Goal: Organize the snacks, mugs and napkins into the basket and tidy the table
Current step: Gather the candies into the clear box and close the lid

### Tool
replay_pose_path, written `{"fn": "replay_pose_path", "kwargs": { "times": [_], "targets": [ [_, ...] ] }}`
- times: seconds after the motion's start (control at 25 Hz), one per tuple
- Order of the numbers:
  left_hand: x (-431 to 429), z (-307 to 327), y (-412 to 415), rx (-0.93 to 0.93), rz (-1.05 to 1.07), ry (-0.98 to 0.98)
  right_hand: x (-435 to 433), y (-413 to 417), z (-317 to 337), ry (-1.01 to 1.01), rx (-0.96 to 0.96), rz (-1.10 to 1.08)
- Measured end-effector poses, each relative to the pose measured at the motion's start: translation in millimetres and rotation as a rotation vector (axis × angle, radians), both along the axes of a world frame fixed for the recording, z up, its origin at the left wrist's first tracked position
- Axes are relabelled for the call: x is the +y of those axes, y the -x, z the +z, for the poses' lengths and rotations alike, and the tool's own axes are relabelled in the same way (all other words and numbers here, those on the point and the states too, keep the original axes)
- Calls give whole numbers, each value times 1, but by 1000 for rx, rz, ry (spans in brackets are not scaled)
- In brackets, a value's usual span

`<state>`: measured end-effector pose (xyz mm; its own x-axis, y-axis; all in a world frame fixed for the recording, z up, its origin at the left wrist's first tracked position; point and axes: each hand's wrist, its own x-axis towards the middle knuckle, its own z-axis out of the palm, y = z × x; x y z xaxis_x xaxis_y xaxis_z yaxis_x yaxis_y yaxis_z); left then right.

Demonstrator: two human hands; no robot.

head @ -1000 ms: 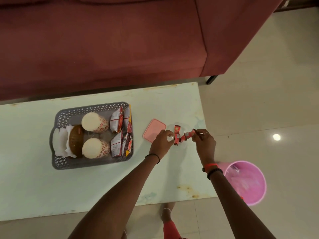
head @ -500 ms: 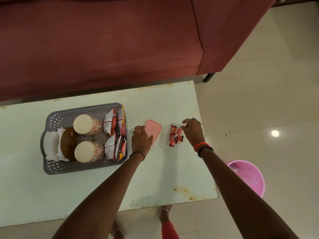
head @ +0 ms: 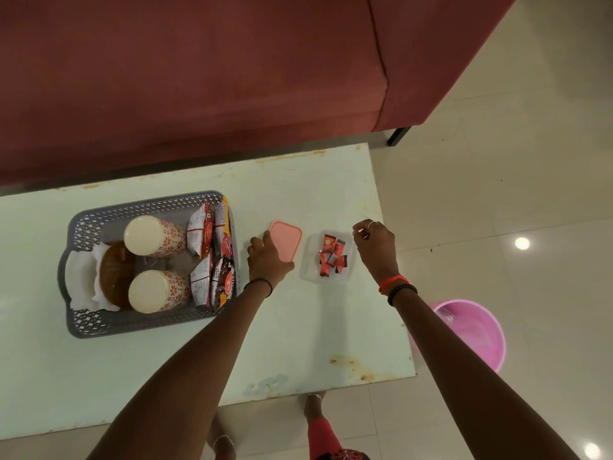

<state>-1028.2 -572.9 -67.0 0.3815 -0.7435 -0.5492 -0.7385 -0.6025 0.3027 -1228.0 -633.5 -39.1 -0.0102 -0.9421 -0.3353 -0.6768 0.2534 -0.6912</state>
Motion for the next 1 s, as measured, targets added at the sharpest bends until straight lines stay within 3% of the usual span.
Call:
{"fn": "replay_pose_path", "kwargs": {
  "times": [0.12,0.2,0.32,0.4,0.48,0.64,0.72,0.88,1.0],
  "targets": [
    [-11,21,-2,315,388,41,3,-7,8,-5,-51,-56],
    [-16,43,-3,752,537,78,5,-13,19,-82,-144,-124],
    [-8,77,2,1256,531,-47,2,-20,30,-417,-528,-251],
    [-3,86,7,1391,516,-121,3,-19,35,-626,-726,-269],
    [1,85,13,1475,522,-155,5,-16,38,-691,-825,-264],
    [1,76,19,1543,618,-152,4,-4,37,-621,-916,-366],
    [-1,73,20,1472,700,-73,3,7,33,-570,-928,-458],
    [1,51,10,991,686,104,11,27,18,-479,-727,-541],
    [5,35,12,747,486,12,19,26,2,-465,-538,-542]
  ]
}}
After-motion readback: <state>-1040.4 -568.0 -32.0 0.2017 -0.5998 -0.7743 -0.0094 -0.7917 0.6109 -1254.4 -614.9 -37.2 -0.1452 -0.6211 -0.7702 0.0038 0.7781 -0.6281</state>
